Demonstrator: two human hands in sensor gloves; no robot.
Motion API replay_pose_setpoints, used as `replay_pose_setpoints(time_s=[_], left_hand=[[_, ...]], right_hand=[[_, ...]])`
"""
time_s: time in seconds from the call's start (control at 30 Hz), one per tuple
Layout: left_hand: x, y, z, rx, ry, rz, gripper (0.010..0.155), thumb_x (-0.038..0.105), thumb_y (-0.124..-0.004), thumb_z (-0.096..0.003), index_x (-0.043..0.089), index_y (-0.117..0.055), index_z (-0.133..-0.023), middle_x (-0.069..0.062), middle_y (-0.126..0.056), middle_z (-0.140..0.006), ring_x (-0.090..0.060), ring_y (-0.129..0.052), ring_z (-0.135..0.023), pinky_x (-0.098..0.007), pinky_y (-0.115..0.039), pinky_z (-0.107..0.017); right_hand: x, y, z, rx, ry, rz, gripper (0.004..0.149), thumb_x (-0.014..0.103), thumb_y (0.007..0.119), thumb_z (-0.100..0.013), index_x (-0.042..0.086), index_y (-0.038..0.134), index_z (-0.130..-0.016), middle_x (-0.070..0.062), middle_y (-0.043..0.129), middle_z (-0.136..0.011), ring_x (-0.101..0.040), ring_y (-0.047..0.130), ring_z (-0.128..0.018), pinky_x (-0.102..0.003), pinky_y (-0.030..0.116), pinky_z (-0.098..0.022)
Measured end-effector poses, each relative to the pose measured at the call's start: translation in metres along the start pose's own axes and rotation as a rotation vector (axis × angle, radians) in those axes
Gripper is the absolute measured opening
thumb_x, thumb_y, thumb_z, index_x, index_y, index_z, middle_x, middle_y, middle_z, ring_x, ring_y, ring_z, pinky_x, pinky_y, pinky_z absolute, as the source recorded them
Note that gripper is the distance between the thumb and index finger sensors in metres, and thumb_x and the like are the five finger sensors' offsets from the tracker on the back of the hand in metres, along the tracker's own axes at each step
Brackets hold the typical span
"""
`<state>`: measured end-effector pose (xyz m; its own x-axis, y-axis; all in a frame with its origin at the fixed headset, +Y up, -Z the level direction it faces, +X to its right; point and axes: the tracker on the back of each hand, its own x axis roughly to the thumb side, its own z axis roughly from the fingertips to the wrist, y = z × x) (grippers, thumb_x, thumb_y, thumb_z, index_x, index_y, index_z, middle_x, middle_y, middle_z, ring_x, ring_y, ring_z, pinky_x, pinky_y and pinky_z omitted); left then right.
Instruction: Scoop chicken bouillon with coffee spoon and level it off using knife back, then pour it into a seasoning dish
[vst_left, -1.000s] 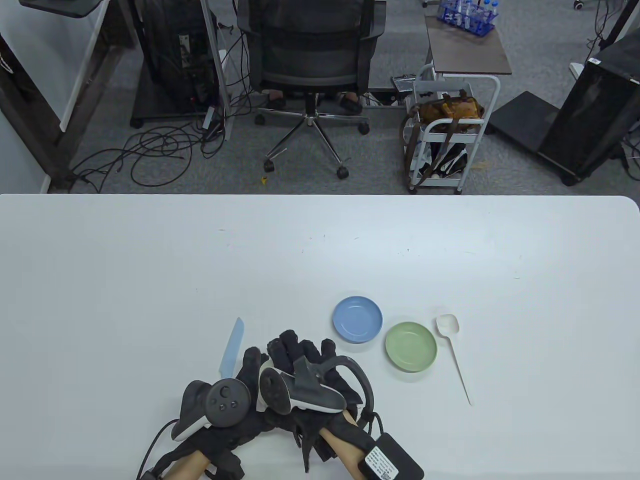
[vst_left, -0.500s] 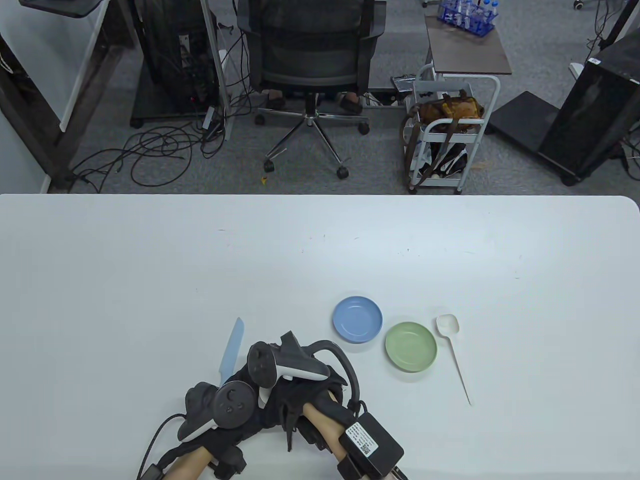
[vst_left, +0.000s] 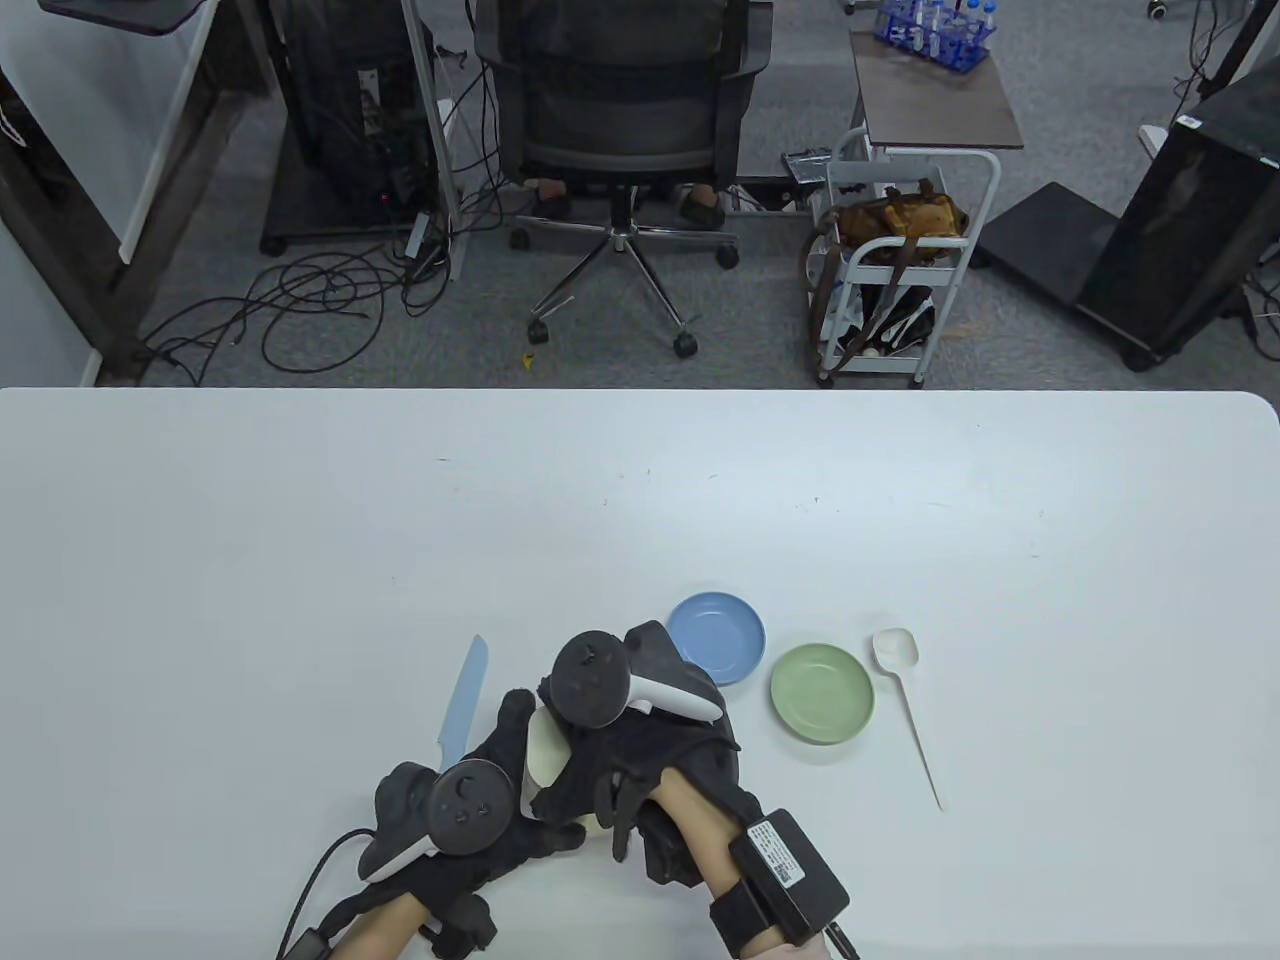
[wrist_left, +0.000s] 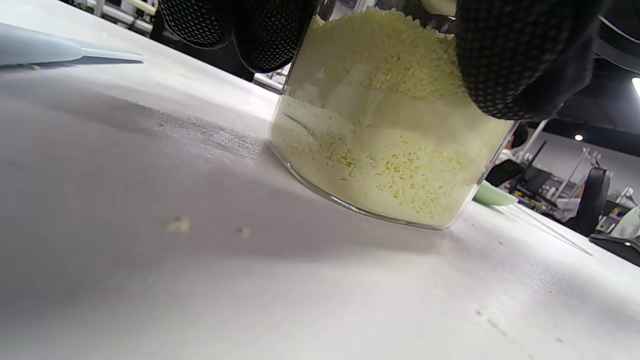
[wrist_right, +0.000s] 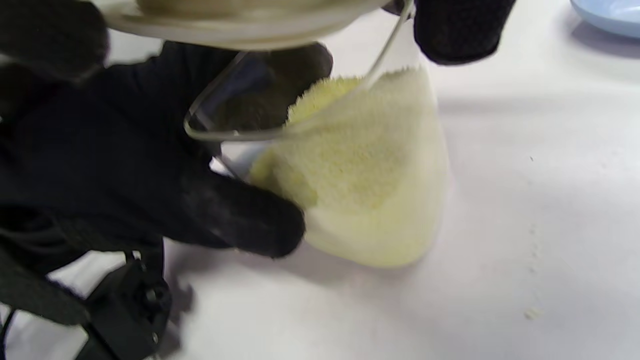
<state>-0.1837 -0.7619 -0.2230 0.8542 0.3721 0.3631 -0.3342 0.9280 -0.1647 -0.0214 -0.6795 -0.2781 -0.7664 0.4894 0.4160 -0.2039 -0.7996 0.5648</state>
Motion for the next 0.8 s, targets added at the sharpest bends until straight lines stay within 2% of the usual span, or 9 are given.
replay_pose_setpoints(time_s=[0.1, 0.17, 0.23, 0.3, 0.37, 0.53, 0.67, 0.77, 0.8], left_hand=[[0.000, 0.000, 0.000, 0.000, -0.004, 0.009, 0.130, 0.059, -0.092, -0.0288, 0.002, -0.004, -0.104, -0.015, -0.052, -0.111, -0.031, -0.071, -0.103, -0.049, -0.060, -0.075], [0.000, 0.000, 0.000, -0.002, -0.003, 0.001, 0.129, 0.060, -0.092, -0.0289, 0.002, -0.003, -0.104, -0.015, -0.052, -0.111, -0.031, -0.071, -0.103, -0.049, -0.061, -0.075], [0.000, 0.000, 0.000, -0.004, -0.003, -0.002, 0.129, 0.060, -0.091, -0.0293, 0.002, -0.003, -0.104, -0.015, -0.052, -0.111, -0.031, -0.071, -0.103, -0.049, -0.061, -0.075], [0.000, 0.000, 0.000, -0.008, -0.003, 0.002, 0.130, 0.059, -0.092, -0.0289, 0.002, -0.003, -0.104, -0.015, -0.051, -0.111, -0.031, -0.071, -0.103, -0.049, -0.060, -0.075], [0.000, 0.000, 0.000, -0.007, -0.004, 0.002, 0.129, 0.060, -0.091, -0.0289, 0.002, -0.003, -0.104, -0.015, -0.052, -0.111, -0.031, -0.071, -0.104, -0.049, -0.061, -0.075], [0.000, 0.000, 0.000, -0.010, -0.003, 0.001, 0.129, 0.060, -0.091, -0.0294, 0.002, -0.003, -0.104, -0.015, -0.051, -0.111, -0.031, -0.071, -0.103, -0.049, -0.061, -0.075], [0.000, 0.000, 0.000, -0.015, -0.001, 0.001, 0.129, 0.059, -0.091, -0.0293, 0.003, -0.003, -0.104, -0.015, -0.051, -0.111, -0.031, -0.071, -0.103, -0.049, -0.061, -0.074], [0.000, 0.000, 0.000, -0.016, -0.001, 0.000, 0.129, 0.059, -0.091, -0.0295, 0.003, -0.003, -0.104, -0.015, -0.051, -0.111, -0.031, -0.071, -0.103, -0.049, -0.062, -0.074], [0.000, 0.000, 0.000, -0.017, -0.001, 0.000, 0.129, 0.059, -0.091, -0.0293, 0.003, -0.003, -0.104, -0.015, -0.051, -0.111, -0.031, -0.071, -0.103, -0.049, -0.062, -0.074]], right_hand=[[-0.008, -0.016, 0.020, -0.169, 0.023, -0.005, 0.105, 0.050, 0.090, -0.031, 0.010, 0.020, -0.098, -0.026, 0.018, -0.101, -0.051, 0.038, -0.088, -0.060, 0.060, -0.057], [-0.020, -0.015, 0.032, -0.191, 0.035, 0.004, 0.104, 0.051, 0.089, -0.031, 0.010, 0.021, -0.099, -0.026, 0.019, -0.102, -0.051, 0.040, -0.088, -0.061, 0.059, -0.057], [-0.037, -0.005, 0.043, -0.173, 0.075, 0.022, 0.104, 0.052, 0.087, -0.033, 0.011, 0.018, -0.099, -0.024, 0.016, -0.103, -0.050, 0.036, -0.092, -0.065, 0.052, -0.062], [-0.056, 0.010, 0.051, -0.212, 0.118, 0.089, 0.103, 0.052, 0.087, -0.033, 0.009, 0.020, -0.099, -0.026, 0.018, -0.103, -0.052, 0.038, -0.091, -0.065, 0.052, -0.061], [-0.070, 0.028, 0.056, -0.187, 0.165, 0.141, 0.103, 0.052, 0.087, -0.033, 0.009, 0.019, -0.099, -0.026, 0.018, -0.103, -0.052, 0.038, -0.091, -0.065, 0.051, -0.062], [-0.079, 0.069, 0.052, -0.113, 0.216, 0.243, 0.103, 0.055, 0.083, -0.034, 0.010, 0.017, -0.098, -0.025, 0.017, -0.103, -0.051, 0.038, -0.092, -0.067, 0.048, -0.063], [-0.082, 0.086, 0.041, -0.138, 0.206, 0.282, 0.102, 0.057, 0.080, -0.034, 0.010, 0.015, -0.097, -0.024, 0.016, -0.102, -0.050, 0.037, -0.092, -0.066, 0.048, -0.064], [-0.083, 0.096, 0.034, -0.106, 0.215, 0.314, 0.102, 0.056, 0.080, -0.034, 0.012, 0.013, -0.097, -0.022, 0.012, -0.102, -0.049, 0.031, -0.093, -0.066, 0.037, -0.067], [-0.083, 0.098, 0.033, -0.102, 0.220, 0.350, 0.101, 0.059, 0.076, -0.034, 0.013, 0.011, -0.097, -0.021, 0.011, -0.103, -0.048, 0.029, -0.095, -0.066, 0.036, -0.068]])
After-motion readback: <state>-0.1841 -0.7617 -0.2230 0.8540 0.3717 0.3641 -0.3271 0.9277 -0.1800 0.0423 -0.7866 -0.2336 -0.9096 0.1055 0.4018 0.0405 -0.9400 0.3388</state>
